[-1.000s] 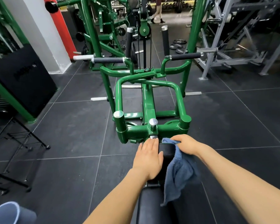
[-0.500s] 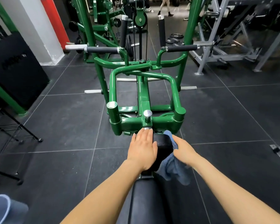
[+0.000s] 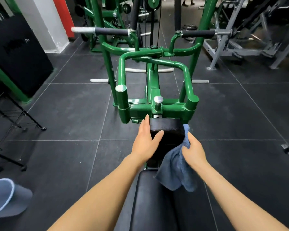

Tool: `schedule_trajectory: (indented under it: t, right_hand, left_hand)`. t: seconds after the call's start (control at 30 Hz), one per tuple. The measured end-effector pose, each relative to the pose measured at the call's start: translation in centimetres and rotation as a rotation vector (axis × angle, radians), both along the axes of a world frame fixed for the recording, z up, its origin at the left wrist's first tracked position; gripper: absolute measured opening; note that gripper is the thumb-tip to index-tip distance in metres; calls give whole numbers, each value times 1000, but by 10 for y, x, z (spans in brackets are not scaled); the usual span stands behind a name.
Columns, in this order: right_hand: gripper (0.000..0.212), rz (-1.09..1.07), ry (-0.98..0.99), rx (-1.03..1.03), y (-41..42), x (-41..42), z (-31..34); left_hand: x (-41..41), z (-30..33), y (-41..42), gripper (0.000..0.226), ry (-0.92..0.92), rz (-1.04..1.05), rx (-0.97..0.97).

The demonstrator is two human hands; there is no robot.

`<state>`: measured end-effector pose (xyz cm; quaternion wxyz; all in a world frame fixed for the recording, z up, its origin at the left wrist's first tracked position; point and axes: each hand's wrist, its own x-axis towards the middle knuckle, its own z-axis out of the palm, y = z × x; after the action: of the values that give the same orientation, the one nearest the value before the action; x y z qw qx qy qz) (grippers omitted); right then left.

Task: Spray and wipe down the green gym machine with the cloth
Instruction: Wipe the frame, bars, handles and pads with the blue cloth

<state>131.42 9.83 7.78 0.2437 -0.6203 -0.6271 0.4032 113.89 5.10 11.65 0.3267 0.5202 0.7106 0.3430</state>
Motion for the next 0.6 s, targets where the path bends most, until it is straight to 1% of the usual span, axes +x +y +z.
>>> schedule_trajectory:
  t: [0.07,0.17,0.23,0.33,0.37,0.4,0.43,0.47,0.5,0.53,0.6]
  right_hand:
    - [56,-1,6,-52,2,-6,-21]
    - [47,-48,90,-134,-3,-14,-53]
    - [41,-140,176,-218,-5,-21,-77]
    - [24,-288,333,-360,-1,-34,-105]
    - [21,-317,345,-384,-1,-37,-112]
    - [19,-362,361,-428,-2,-41,-120]
    - [18,-419,390,-476,-5,-47,-124]
    - [20,-470,434,-525,-8,-53,-130]
    - [23,-517,484,-574,-11,-62,-137]
    - [27,-585,560,-614,-13,-70,-145]
    - [32,-679,682,-657,-14,-90,-152]
  left_hand:
    - [-2,-1,1,78,-1,-15,-8]
    - [-6,-4,1,74,-65,-55,6]
    - [-8,-5,0,71,-126,-72,21]
    - [-16,-8,0,67,-249,-67,5]
    - [-19,-10,1,64,-314,-57,3]
    - [-22,-10,2,60,-439,-27,14]
    - [-27,-13,4,55,-636,32,30]
    - [-31,-15,5,49,-852,126,42]
    - [-38,-22,5,44,-1027,247,31]
    - [-43,-30,3,40,-1118,370,3]
    - [-53,-53,-7,38,-1118,544,-69]
